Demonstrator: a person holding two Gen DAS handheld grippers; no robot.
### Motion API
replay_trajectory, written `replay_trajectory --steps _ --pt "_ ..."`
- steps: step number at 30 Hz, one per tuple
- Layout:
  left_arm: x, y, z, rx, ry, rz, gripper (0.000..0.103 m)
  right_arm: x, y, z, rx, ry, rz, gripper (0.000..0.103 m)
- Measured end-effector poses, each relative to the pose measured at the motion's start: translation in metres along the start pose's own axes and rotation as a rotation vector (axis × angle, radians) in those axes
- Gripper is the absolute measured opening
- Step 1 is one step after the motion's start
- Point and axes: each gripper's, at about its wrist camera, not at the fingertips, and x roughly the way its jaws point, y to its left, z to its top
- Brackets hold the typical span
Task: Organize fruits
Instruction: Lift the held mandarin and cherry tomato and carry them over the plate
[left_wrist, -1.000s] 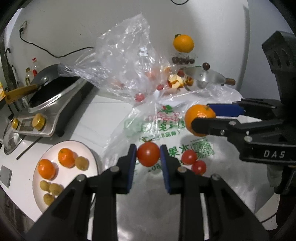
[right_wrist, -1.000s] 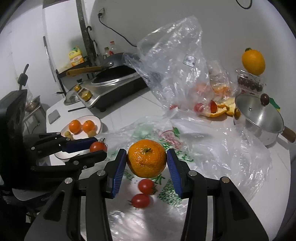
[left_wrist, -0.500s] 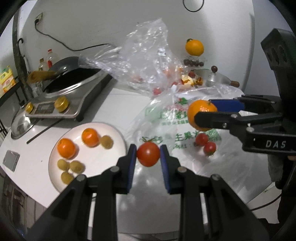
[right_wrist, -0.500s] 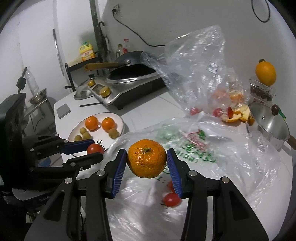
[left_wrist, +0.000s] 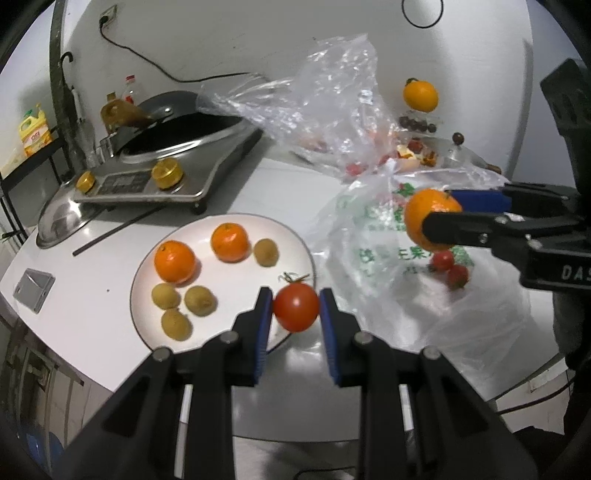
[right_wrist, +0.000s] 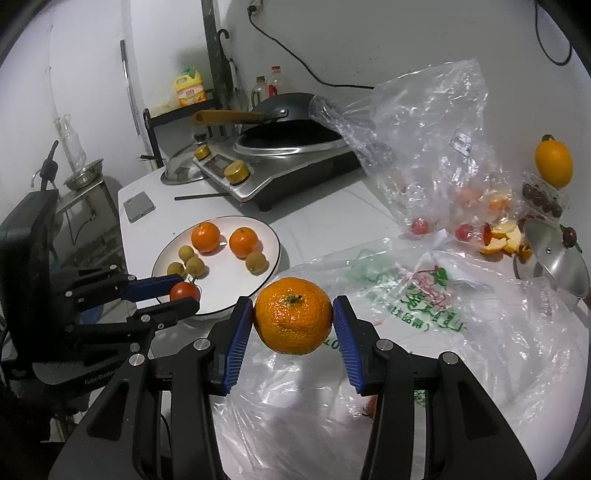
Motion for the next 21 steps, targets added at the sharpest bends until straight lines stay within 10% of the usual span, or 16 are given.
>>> replay_trajectory --steps 21 --pt "0.055 0.019 0.0 -0.04 0.08 0.009 0.027 0.036 -0.015 0.002 0.021 0.054 0.012 0.048"
